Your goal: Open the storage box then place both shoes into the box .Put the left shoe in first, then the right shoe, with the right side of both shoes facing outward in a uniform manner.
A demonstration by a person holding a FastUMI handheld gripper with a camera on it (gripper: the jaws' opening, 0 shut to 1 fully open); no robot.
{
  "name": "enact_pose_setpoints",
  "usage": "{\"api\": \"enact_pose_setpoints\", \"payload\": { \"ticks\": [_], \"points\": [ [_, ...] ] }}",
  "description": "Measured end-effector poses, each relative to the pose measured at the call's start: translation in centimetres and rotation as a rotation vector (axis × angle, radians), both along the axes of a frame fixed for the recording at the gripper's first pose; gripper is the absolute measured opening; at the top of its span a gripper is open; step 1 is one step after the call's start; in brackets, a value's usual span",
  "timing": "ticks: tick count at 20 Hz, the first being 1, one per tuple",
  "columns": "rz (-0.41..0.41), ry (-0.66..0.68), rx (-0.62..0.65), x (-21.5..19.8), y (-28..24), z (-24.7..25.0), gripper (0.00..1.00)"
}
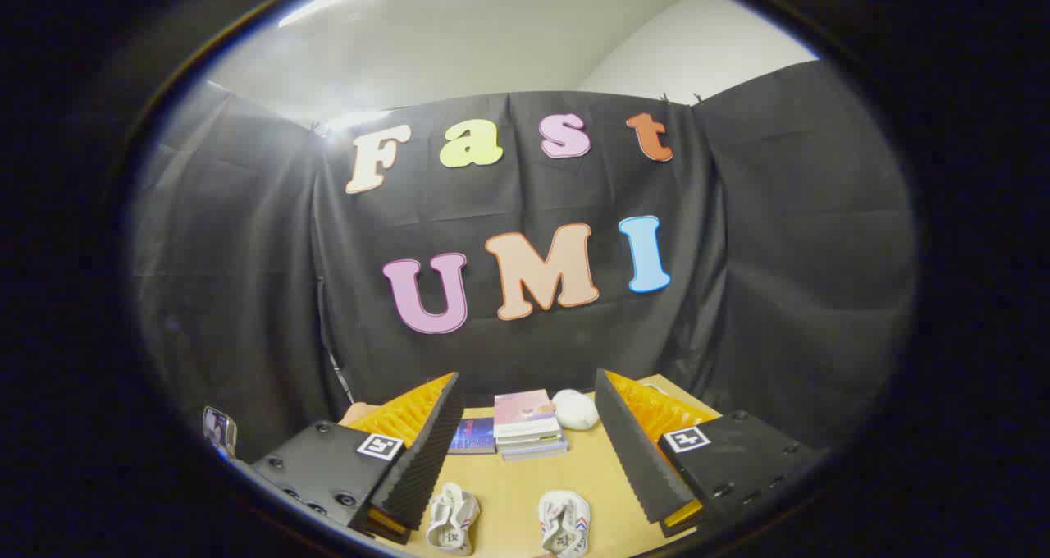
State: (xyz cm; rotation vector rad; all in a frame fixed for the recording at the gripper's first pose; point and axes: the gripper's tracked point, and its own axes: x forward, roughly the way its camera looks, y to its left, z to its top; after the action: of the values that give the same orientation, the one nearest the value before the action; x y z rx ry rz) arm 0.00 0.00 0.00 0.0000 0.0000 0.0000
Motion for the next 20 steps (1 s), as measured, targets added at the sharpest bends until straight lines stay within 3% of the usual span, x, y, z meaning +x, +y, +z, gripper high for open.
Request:
{"api": "enact_pose_setpoints", "payload": {
  "ticks": [10, 20],
  "points": [
    [-0.05, -0.02, -0.012, -0.8, -0.9, 0.6, 0.99],
    [-0.018, 0.01, -0.028, -0.6, 0.8, -0.7, 0.99]
  ]
}}
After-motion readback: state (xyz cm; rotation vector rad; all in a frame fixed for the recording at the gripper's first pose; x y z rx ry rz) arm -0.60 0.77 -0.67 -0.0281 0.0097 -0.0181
